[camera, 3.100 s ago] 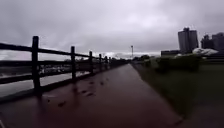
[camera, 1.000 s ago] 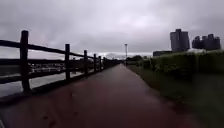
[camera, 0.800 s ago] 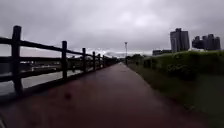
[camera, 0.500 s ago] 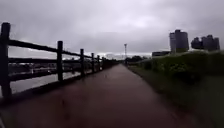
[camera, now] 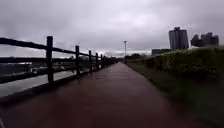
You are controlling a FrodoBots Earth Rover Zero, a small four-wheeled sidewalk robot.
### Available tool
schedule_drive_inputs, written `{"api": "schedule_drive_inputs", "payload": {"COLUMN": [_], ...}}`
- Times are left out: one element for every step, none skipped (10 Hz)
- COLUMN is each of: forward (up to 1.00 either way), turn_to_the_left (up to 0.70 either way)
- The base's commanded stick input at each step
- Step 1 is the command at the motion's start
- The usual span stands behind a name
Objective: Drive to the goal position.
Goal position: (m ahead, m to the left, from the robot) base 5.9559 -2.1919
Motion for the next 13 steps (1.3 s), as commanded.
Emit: {"api": "schedule_drive_inputs", "payload": {"forward": [1.00,1.00,1.00,1.00,1.00,1.00,1.00,1.00,1.00,1.00,1.00,1.00,1.00], "turn_to_the_left": [0.00,0.00,0.00,0.00,0.00,0.00,0.00,0.00,0.00,0.00,0.00,0.00,0.00]}}
